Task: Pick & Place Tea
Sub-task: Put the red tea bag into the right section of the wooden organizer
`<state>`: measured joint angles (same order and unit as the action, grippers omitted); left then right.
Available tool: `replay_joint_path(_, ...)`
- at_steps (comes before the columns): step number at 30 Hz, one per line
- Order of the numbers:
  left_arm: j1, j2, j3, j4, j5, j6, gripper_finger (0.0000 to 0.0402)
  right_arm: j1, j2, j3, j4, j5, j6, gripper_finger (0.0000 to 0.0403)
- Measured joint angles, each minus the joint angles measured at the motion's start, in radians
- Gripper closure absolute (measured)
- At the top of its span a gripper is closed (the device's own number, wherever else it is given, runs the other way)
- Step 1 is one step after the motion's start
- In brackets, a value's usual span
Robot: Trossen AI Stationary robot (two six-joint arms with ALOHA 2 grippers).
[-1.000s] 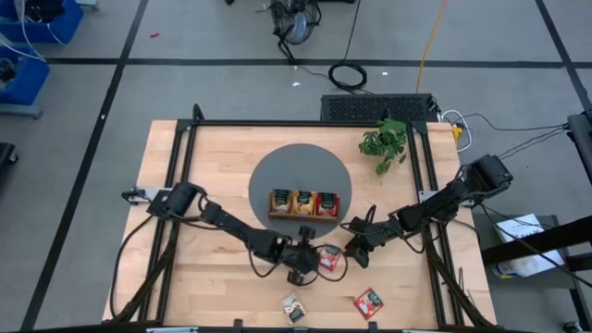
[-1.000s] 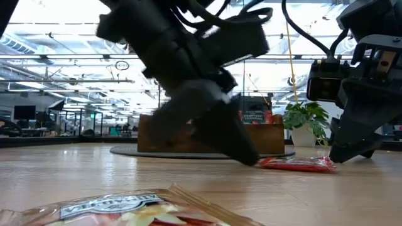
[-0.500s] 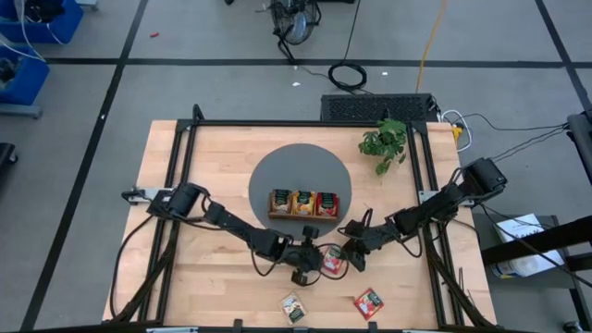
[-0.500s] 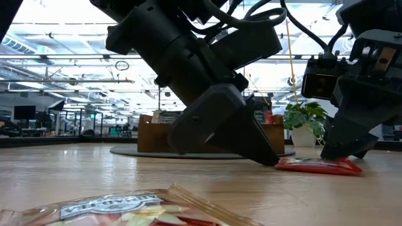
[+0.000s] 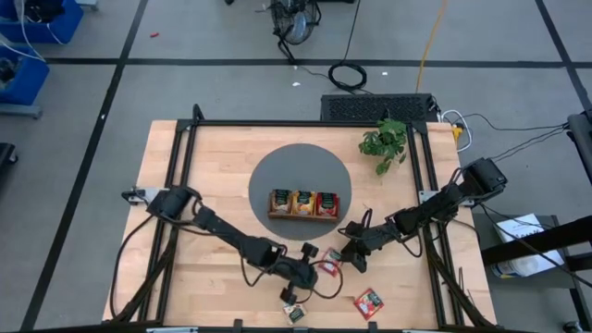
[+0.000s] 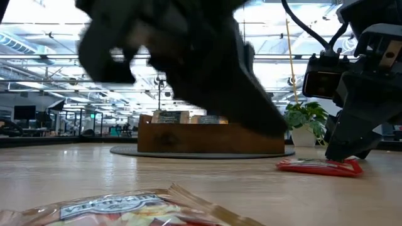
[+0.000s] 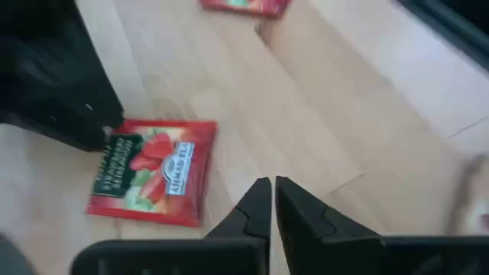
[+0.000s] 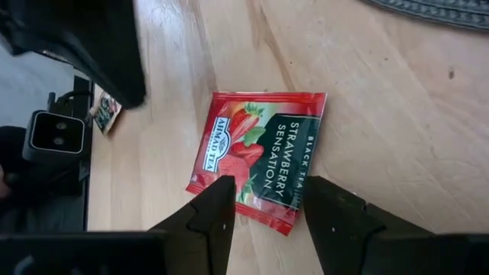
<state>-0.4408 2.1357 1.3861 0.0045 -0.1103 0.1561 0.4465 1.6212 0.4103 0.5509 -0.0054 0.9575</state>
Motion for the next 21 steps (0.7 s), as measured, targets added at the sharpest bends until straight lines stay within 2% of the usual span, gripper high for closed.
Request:
replay_joint_path(3,0.012,0.039,0.0,0.05,0.032,-0.002,0.0395,0.0,0.0,0.0,0.0,0.0,0.001,0.0262)
replay_joint_path(8,0.029,0.07,0.0,0.115,0.047,-0.003,0.0389,0.0,0.0,0.0,-0.004,-0.024,0.002,0.0261)
replay_joint_path(13,0.07,0.092,0.0,0.119,0.12,-0.03,0.0396,-0.001,0.0,0.0,-0.007,-0.036,-0.005,0.0261)
replay_joint_path(21,0.1,0.121,0.012,0.168,0.141,-0.037,0.0396,-0.002,0.001,0.0,-0.019,-0.05,-0.009,0.0261)
